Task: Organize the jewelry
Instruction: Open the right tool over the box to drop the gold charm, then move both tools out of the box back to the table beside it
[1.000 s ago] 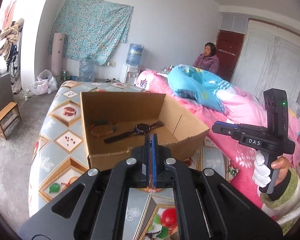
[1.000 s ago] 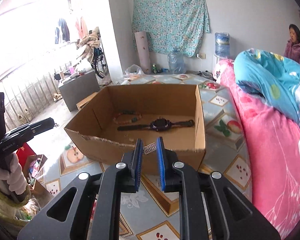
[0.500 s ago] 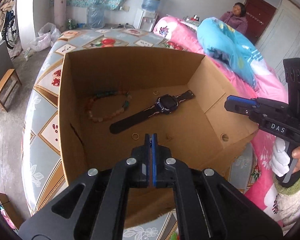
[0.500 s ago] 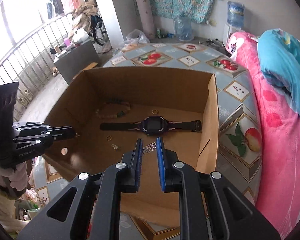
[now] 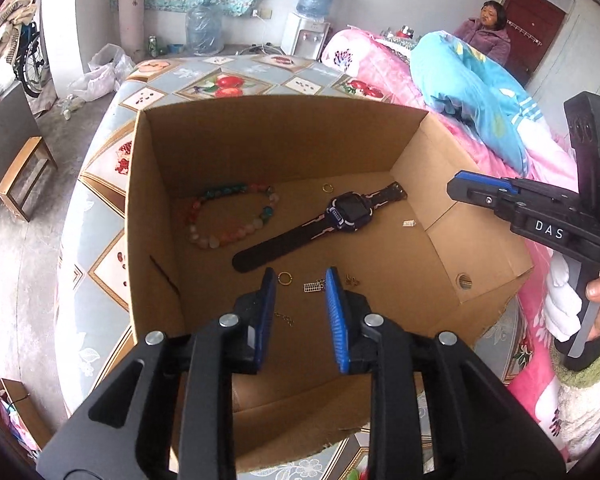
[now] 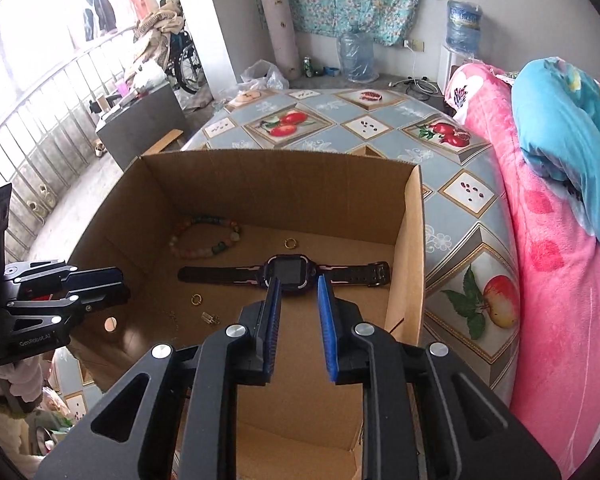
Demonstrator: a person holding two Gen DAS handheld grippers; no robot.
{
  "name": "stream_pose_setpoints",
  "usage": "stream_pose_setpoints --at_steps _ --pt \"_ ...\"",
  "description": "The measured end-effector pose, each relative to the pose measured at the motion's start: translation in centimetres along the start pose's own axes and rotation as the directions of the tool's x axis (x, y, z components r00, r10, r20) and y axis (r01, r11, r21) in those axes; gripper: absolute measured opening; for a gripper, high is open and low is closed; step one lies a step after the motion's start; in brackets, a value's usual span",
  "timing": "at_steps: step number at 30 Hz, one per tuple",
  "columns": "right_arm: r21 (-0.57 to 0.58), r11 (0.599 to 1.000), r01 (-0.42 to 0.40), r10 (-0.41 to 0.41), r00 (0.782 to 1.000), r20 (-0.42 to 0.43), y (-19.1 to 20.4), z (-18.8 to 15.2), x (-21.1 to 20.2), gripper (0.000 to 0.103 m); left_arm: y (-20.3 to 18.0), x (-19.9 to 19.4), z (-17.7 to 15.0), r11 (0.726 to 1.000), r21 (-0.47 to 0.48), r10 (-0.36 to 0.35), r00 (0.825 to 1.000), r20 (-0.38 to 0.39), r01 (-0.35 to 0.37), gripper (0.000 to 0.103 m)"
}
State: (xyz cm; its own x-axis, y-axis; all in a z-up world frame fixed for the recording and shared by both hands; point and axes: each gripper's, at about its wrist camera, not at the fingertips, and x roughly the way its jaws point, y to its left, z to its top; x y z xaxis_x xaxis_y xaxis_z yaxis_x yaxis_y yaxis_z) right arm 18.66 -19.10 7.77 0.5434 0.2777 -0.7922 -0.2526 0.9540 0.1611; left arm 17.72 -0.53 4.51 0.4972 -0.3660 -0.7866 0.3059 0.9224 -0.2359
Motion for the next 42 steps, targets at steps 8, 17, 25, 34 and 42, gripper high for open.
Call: stream_pose_setpoints --at_steps 8,17,25,34,42 --pt "0.03 0.999 -0.04 0.034 0.985 0.168 -0.3 -3.7 -8.6 0.019 -1.6 -7.0 -3.6 0.998 0.068 -0.029 0.984 0.176 0.017 0.025" --pt "0.172 0.98 -0.095 0.059 0.978 0.201 -1.4 -12.7 -10.9 0.019 -5.2 -6.2 -11.5 0.978 0.151 -0.158 0.983 0.092 0.144 0.026" --pt "0.326 0.936 -0.131 0.109 0.99 0.085 -2.2 -17.2 -5.2 0.019 -7.5 2.1 -12.0 0.974 0.175 -0.148 0.989 0.022 0.142 0.026" --pt "0.249 0.966 -0.065 0.051 0.997 0.059 -1.3 -17.4 -3.3 0.019 -6.6 3.6 -14.0 0.984 0.168 -0.059 0.998 0.001 0.058 0.026" --pt "0.067 0.997 0.043 -0.046 0.998 0.033 1.7 -16.0 0.3 0.019 -4.9 2.2 -15.2 0.995 0.1 0.001 1.0 0.016 -0.002 0.026"
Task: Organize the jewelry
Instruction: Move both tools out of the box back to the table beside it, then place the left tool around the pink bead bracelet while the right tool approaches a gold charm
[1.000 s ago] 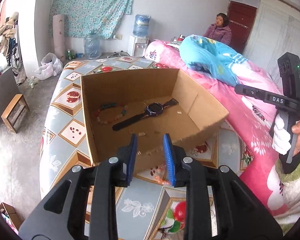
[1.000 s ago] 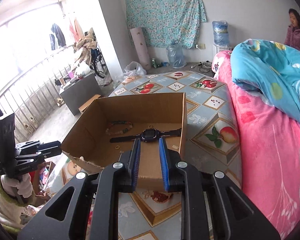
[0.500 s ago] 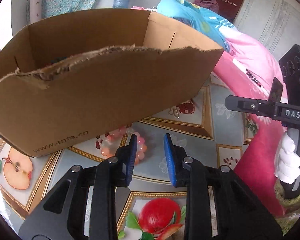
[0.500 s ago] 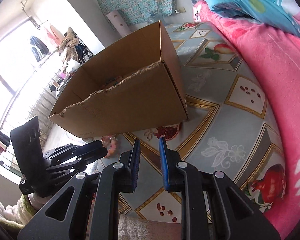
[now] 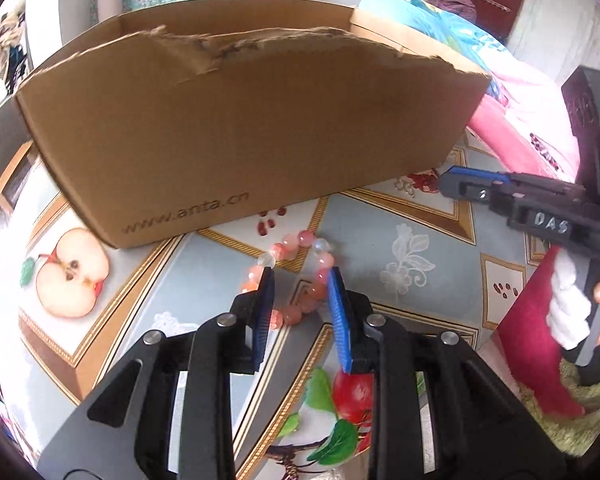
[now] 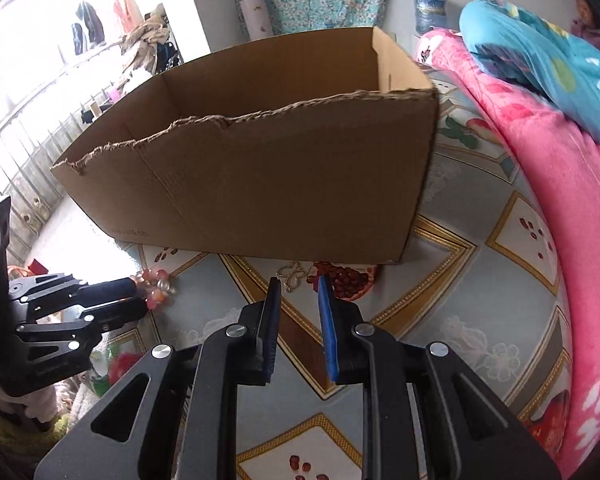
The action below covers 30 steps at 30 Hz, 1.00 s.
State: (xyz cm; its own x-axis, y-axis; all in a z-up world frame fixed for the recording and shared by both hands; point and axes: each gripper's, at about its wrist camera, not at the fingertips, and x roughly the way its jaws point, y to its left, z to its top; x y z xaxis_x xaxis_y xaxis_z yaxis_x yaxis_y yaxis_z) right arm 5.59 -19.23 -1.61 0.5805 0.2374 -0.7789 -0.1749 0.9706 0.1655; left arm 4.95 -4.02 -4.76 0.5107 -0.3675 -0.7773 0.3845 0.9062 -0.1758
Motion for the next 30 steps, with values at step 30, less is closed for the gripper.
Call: stream_pose_setpoints --at_steps 30 --pt "-0.008 0.999 0.032 -0.032 0.994 -0.104 3.2 -1.2 0.3 0.004 1.9 -1.1 -1.3 0.998 -0.065 -0.01 0.999 0.044 0.013 0.026"
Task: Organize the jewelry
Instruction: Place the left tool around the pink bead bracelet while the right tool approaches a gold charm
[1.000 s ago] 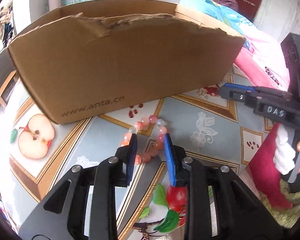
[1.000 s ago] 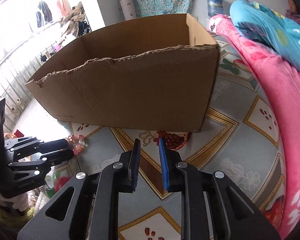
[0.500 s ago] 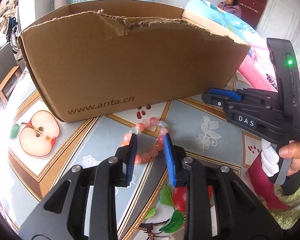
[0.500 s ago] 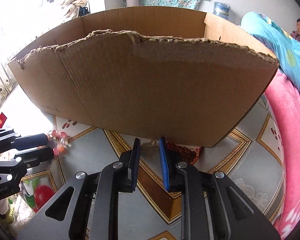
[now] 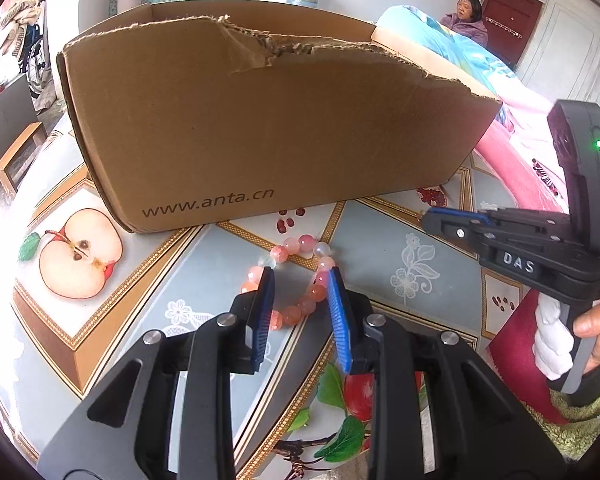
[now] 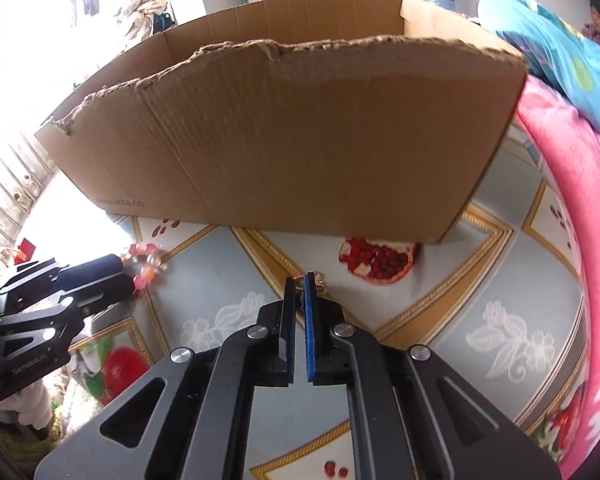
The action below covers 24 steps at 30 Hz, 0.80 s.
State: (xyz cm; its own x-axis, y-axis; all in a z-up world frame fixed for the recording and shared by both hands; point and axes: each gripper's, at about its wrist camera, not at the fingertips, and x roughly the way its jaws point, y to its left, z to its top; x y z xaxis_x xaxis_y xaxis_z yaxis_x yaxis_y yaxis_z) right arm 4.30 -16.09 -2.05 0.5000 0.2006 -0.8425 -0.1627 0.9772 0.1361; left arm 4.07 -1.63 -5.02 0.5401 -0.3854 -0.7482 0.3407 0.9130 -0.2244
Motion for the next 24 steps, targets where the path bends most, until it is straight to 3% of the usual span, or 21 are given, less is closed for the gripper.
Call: stream_pose_setpoints --at_steps 8,11,16,24 --pt "0.03 0.998 -0.053 0.053 0.999 0.004 0.1 -1.8 -1.8 0.004 -0.2 -0.2 -0.1 1.0 -0.003 0.01 1.0 0.003 -0.01 0.026" --pt "0.054 0.998 -0.034 0.032 0.999 0.039 -1.3 -1.8 -2.6 0.004 -0.3 -0.2 -0.1 1.0 -0.002 0.013 1.0 0.003 -0.013 0.026" --pt "0.065 0.998 0.006 -0.008 1.0 0.022 -2.6 -1.5 -1.9 0.004 -0.3 -0.1 0.0 1.0 -0.011 0.013 1.0 0.005 -0.013 0.026" --pt "0.02 1.0 0.021 -0.021 1.0 -0.009 -1.4 -2.3 -1.4 0.004 -0.4 -0.1 -0.1 1.0 -0.01 0.018 1.0 0.003 -0.018 0.026"
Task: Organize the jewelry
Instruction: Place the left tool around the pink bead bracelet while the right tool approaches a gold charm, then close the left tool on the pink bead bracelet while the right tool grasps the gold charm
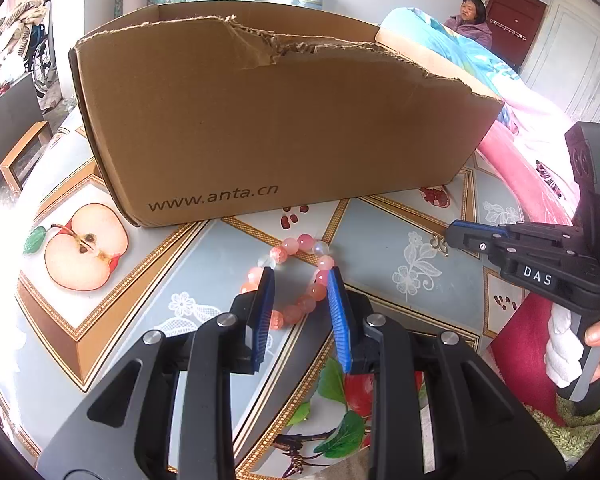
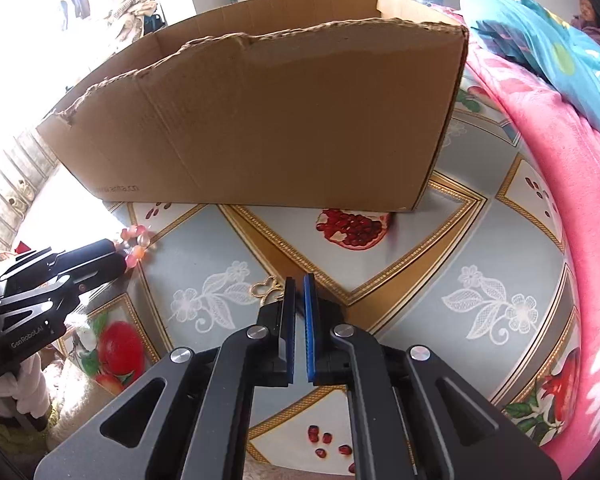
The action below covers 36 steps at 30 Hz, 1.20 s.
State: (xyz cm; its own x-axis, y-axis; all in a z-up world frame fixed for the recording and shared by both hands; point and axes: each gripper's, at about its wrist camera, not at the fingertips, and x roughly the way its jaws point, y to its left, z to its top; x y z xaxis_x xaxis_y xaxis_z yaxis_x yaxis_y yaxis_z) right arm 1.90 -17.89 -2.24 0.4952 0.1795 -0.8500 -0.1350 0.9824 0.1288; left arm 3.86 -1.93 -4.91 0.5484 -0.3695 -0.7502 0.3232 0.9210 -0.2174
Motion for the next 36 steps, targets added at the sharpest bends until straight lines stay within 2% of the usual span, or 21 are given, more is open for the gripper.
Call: stream_pose_setpoints --at_steps 9,13,19,28,32,36 --pt "-0.038 0.999 -0.039 0.038 0.999 -0.011 2.0 -0.7 -0.5 0.004 -0.1 0.0 0.1 1.0 0.002 0.002 1.0 0.001 -0.002 0.026" --pt "-0.03 0.999 -0.023 0.023 1.0 0.013 1.2 -0.2 -0.9 0.005 -0.1 0.0 0.0 1.0 0.007 0.003 1.0 0.002 -0.003 0.026" --pt "-0.036 0.999 -0.024 0.023 1.0 -0.012 1.0 -0.2 -0.3 0.005 -0.2 0.0 0.1 1.0 0.002 0.005 1.0 0.001 -0.005 0.026" --pt "-0.047 0.993 -0.106 0.105 0.994 -0.011 2.0 -0.4 -1.1 0.006 -0.2 0.1 0.1 1.0 0.0 0.008 1.0 0.001 -0.008 0.026" --pt "-0.028 0.995 -0.098 0.098 0.995 0.001 1.6 -0.6 -1.6 0.023 -0.1 0.2 0.2 1.0 0.003 0.005 1.0 -0.001 -0.005 0.026" --pt "-0.016 0.997 -0.075 0.075 0.997 0.02 2.3 -1.2 -1.7 0.028 -0.1 0.2 0.2 1.0 -0.006 0.003 1.0 0.0 -0.003 0.026"
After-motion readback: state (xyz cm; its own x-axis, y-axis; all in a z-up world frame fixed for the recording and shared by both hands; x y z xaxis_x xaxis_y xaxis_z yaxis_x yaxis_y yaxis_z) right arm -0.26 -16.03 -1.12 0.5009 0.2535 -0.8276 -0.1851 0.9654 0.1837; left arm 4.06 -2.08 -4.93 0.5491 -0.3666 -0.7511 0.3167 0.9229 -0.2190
